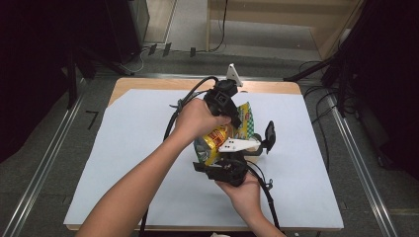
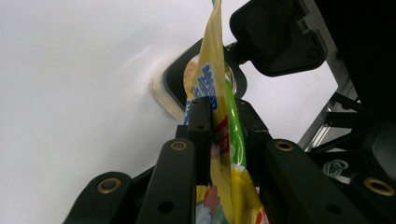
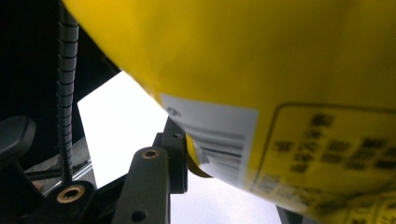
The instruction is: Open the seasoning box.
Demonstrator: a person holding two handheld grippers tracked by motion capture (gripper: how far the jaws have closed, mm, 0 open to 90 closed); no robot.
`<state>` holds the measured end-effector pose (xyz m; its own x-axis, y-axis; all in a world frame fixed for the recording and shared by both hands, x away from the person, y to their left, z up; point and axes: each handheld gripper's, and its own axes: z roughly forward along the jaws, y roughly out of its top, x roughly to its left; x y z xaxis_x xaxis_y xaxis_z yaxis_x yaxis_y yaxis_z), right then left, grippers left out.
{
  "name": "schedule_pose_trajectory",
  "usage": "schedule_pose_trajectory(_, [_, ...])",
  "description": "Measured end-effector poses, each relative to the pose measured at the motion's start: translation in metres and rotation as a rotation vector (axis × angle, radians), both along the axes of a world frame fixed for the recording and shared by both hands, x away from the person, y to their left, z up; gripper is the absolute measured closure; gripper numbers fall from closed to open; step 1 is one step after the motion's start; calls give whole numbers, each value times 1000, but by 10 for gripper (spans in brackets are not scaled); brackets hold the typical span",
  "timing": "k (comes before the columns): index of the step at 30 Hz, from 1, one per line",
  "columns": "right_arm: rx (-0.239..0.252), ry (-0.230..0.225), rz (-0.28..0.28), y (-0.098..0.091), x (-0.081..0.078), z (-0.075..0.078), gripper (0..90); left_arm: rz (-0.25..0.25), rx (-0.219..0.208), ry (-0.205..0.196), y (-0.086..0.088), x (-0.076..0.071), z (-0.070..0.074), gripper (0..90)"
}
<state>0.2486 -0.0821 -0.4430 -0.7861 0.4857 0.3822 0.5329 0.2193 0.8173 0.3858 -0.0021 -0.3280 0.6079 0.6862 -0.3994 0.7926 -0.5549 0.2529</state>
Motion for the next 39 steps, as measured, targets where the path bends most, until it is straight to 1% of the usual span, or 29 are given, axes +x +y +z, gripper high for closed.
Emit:
schedule_pose_trajectory(11, [-1, -1, 0, 1, 0, 0, 659, -4, 4, -6, 0, -1, 0, 801])
schedule_pose_trajectory(13, [-5, -7, -4, 0, 0, 0, 656, 0, 3, -9, -1, -1, 1, 801])
schedule_pose_trajectory(18, [2, -9, -6, 0, 0, 1, 656, -2, 0, -10, -2, -1, 1, 800])
schedule_pose_trajectory(19, [2, -8, -8, 0, 0, 1, 656, -9, 2, -9, -2, -1, 1, 800])
schedule_pose_trajectory(20, [2, -6, -8, 0, 0, 1, 656, -9, 7, -10, -3, -1, 1, 799])
schedule_pose_trajectory(25, [10, -4, -6, -1, 0, 2, 653, -5, 2, -13, -4, -1, 2, 798])
schedule_pose_trajectory(26, [13, -4, -5, -1, 0, 2, 652, -7, 10, -13, -5, -1, 3, 799])
schedule_pose_trajectory(28, [18, 3, -6, -1, 0, 3, 648, -9, 11, -12, -6, -1, 3, 799])
schedule_pose_trajectory(31, [18, 2, -7, -1, 0, 3, 644, -15, 16, -17, -7, -1, 4, 799])
schedule_pose_trajectory(35, [19, -2, -12, -3, 0, 4, 648, -9, 9, -20, -8, -1, 5, 799])
schedule_pose_trajectory(39, [29, 5, -8, -3, 0, 5, 644, -13, 13, -17, -9, -1, 4, 798])
